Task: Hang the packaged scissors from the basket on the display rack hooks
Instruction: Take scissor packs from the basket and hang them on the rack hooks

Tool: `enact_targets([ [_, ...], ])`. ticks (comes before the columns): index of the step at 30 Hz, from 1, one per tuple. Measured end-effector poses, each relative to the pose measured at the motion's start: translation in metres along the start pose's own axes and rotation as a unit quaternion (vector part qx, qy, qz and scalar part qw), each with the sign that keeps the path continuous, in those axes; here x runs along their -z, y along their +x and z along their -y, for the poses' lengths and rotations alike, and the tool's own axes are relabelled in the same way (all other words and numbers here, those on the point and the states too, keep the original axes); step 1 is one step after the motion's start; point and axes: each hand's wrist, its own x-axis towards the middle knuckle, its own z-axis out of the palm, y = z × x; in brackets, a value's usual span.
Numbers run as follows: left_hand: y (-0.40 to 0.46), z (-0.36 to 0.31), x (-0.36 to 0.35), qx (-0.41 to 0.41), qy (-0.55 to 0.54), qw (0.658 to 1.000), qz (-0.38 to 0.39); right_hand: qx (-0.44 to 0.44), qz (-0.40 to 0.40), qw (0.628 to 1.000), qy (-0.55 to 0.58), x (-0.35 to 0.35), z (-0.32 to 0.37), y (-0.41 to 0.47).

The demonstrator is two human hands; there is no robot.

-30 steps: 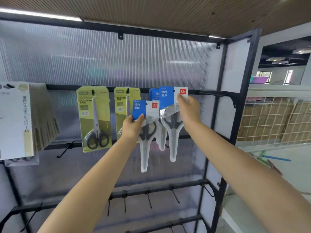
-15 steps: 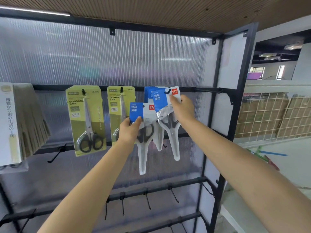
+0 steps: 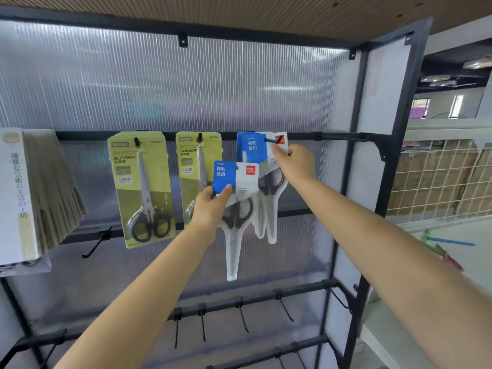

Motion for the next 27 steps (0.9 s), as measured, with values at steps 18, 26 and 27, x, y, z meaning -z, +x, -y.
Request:
enact_targets([
  [18, -0.016, 0.024, -0.042, -0.021, 0.009, 0.995, 0.096, 0.048, 0.215, 0.973, -0.065, 0.047, -0.018, -0.042],
  [26, -0.023, 0.028, -0.039, -0.027, -0.028, 0.982, 0.187, 0.117, 0.171, 0.976, -0.069, 0.068, 0.007, -0.039],
  [27, -0.024, 0.027, -0.04, -0.026, -0.04, 0.981, 0.188, 0.125, 0.162, 0.977, -0.064, 0.07, 0.011, -0.037],
])
